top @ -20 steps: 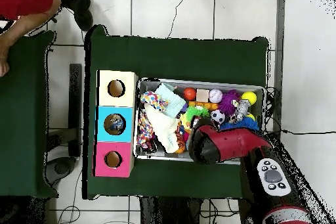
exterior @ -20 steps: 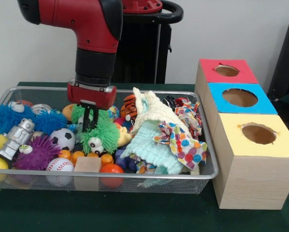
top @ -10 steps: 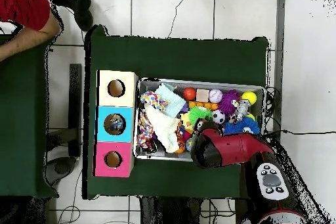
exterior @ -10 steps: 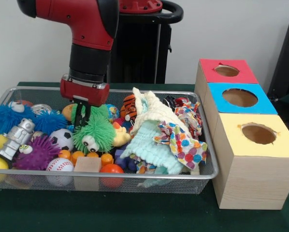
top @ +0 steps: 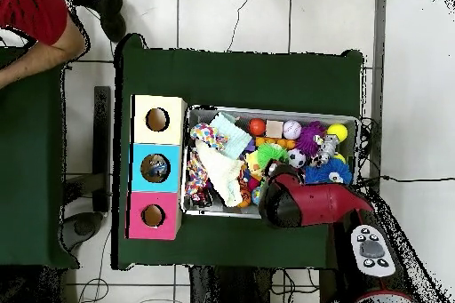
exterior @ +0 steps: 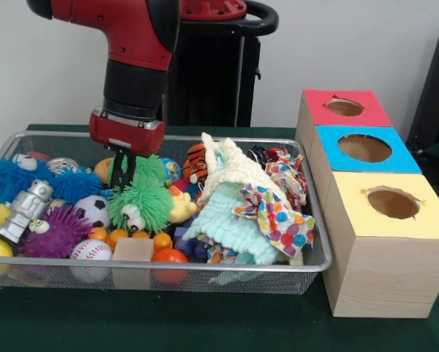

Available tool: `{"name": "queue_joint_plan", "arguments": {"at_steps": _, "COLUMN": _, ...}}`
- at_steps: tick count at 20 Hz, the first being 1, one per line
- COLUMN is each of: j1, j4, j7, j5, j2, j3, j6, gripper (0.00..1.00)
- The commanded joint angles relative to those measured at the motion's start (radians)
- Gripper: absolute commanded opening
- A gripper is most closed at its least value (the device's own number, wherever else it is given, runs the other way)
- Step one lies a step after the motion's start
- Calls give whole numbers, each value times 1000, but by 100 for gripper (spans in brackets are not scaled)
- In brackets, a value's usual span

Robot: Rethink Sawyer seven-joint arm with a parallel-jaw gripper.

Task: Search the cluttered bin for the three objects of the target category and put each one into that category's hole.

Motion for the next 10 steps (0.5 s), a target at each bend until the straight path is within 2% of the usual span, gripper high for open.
{"name": "queue_joint_plan", "arguments": {"at_steps": 1, "j1": -20, "j4": 104, "j7": 76, "j5": 76, "j2": -75, "j3": 81, "j6": 77, "gripper": 0}}
{"name": "queue_joint_plan", "arguments": {"at_steps": 10, "j1": -51, "j4": 176, "j7": 30, "j5": 131, "j2": -164, "j3": 147, "j6": 136, "gripper": 0}}
